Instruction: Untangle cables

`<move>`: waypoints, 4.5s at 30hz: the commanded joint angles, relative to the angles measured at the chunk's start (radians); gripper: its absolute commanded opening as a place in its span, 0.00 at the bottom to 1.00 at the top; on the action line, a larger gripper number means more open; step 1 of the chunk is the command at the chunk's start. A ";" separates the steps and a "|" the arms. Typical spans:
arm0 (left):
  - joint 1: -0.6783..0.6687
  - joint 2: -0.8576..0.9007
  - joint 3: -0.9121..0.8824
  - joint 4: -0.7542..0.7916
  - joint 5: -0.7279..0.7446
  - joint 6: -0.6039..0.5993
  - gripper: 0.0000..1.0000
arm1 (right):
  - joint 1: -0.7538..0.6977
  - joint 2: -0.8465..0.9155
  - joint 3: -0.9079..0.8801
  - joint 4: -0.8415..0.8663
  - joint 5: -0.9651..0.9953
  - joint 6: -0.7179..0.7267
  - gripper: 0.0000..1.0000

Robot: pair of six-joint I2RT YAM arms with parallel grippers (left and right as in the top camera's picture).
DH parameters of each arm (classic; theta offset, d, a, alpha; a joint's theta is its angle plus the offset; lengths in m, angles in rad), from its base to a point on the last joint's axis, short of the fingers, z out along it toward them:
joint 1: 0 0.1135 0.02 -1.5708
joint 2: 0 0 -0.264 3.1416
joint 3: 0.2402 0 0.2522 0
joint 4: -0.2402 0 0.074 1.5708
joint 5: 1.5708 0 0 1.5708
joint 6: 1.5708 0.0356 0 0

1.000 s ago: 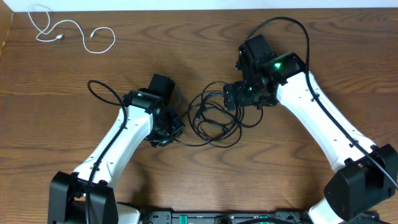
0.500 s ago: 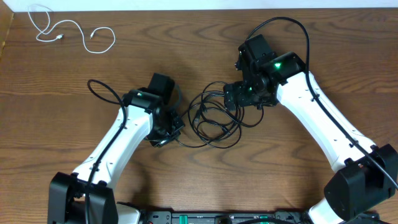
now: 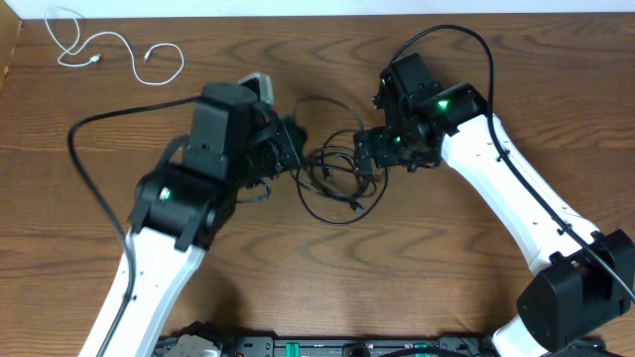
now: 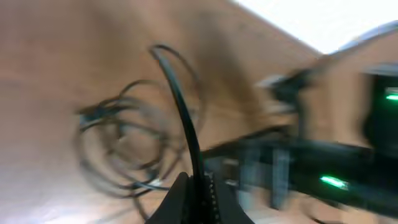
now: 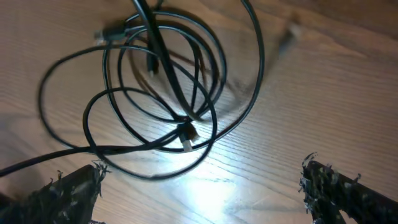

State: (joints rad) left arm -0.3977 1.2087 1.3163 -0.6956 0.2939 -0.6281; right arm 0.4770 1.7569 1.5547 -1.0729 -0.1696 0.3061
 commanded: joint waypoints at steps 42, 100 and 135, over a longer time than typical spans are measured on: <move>0.019 -0.198 0.139 0.753 -0.243 -0.157 0.07 | 0.130 -0.004 -0.366 0.270 -0.024 0.024 0.68; 0.251 -0.280 0.139 0.432 -1.714 0.228 0.07 | -0.358 -0.004 -0.373 0.051 0.321 0.247 0.01; 0.255 -0.169 0.139 0.164 -0.223 0.060 0.08 | -0.155 -0.068 -0.332 0.135 -0.121 -0.115 0.99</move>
State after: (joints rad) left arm -0.1455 1.0153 1.4353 -0.5278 0.0517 -0.4789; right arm 0.3099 1.7531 1.1881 -0.9249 -0.2470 0.2382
